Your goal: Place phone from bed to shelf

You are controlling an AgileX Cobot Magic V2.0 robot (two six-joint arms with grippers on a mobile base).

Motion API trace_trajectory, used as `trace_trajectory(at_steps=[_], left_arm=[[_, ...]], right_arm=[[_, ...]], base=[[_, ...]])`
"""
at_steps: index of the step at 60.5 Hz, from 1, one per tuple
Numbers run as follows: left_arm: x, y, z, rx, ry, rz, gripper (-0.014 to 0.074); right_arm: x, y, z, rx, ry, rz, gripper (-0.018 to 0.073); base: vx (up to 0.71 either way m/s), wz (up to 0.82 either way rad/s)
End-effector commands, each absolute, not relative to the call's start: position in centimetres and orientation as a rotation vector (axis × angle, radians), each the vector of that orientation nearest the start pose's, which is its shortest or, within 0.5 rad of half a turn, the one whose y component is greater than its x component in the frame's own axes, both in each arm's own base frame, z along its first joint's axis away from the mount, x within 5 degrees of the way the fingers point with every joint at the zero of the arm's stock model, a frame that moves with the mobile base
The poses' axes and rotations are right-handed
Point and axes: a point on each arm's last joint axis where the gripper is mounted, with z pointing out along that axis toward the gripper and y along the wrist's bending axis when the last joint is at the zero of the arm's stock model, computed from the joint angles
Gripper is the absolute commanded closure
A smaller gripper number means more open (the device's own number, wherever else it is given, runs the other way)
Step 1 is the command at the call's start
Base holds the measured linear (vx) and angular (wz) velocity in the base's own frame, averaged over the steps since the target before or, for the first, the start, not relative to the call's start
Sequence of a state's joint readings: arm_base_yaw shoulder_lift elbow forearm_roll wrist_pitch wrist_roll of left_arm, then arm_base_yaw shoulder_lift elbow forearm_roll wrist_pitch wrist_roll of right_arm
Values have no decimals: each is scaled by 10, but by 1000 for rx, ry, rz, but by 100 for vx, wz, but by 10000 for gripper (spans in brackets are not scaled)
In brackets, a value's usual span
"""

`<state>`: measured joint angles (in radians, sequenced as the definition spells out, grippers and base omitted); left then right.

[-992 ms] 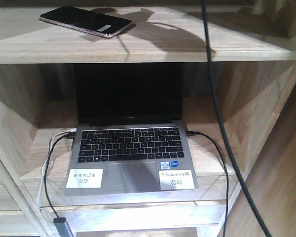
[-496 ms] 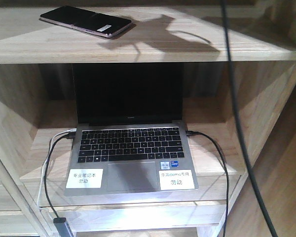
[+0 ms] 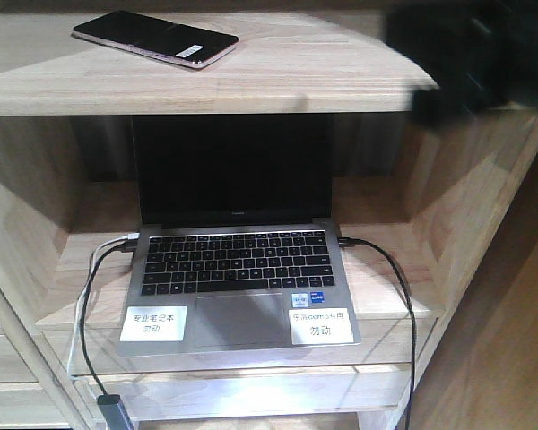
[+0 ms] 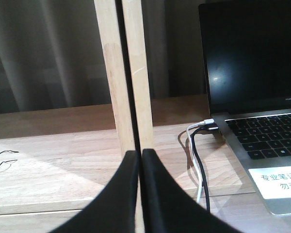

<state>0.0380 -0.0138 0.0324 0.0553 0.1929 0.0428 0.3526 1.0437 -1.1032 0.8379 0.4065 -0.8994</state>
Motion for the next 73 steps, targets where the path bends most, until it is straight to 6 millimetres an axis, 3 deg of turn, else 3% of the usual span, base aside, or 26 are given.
trace_trajectory(at_steps=[1, 25, 40, 54, 73], left_arm=[[55, 3, 201, 36, 1588, 104, 596], [55, 3, 201, 36, 1588, 104, 596], [55, 3, 201, 36, 1588, 104, 596], [55, 3, 201, 36, 1588, 104, 596], [55, 3, 201, 36, 1588, 104, 596]], right_arm=[[171, 85, 436, -511, 1523, 409, 563], [82, 51, 372, -464, 1468, 427, 563], [42, 38, 333, -416, 1422, 496, 563], [27, 34, 311, -420, 1392, 509, 563], [26, 34, 310, -425, 1393, 512, 563]], base=[[0, 0], [0, 0], [0, 0], [0, 0], [0, 0]])
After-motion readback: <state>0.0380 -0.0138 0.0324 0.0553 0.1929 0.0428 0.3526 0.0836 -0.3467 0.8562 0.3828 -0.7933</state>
